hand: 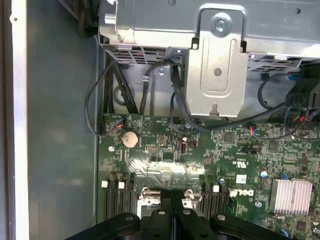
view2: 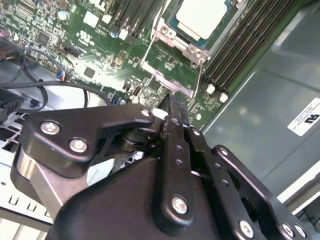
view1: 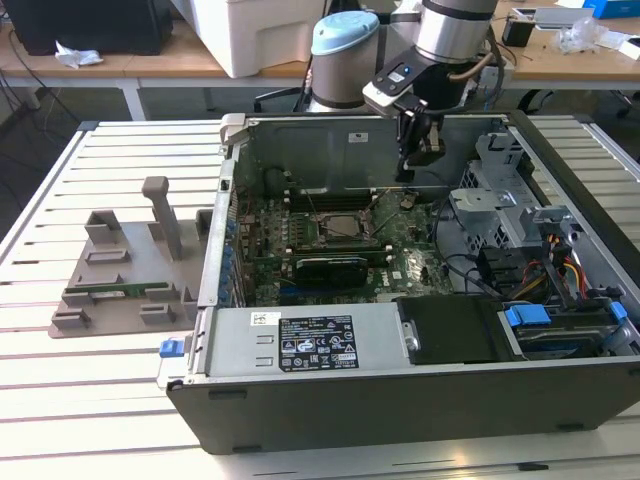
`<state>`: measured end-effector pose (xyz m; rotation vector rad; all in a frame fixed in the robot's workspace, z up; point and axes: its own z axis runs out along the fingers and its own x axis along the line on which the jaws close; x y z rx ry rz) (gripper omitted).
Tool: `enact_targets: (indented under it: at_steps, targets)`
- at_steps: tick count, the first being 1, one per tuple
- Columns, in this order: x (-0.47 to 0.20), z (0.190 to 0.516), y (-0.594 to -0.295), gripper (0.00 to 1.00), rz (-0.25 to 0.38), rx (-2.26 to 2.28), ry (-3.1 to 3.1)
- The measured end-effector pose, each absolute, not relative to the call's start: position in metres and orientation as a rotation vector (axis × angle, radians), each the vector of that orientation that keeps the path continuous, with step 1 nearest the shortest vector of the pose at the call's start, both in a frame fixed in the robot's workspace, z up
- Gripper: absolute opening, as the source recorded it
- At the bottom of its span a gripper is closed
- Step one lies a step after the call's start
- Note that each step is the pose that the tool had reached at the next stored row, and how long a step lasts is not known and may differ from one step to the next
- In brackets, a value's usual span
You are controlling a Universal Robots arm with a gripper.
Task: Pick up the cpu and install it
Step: 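Close the cpu cover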
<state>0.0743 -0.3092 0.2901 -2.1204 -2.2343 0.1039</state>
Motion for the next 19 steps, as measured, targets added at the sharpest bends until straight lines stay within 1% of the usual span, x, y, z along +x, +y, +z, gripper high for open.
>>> enact_targets:
  at_steps: [9,16,19]
  targets:
    - [0.083,0.277,-0.306,0.11,0.115,-2.115,-2.228]
    - [0.085,0.256,-0.305,0.11,0.121,-2.107,-2.23]
    - [0.081,0.252,-0.307,0.11,0.121,-2.105,-2.232]
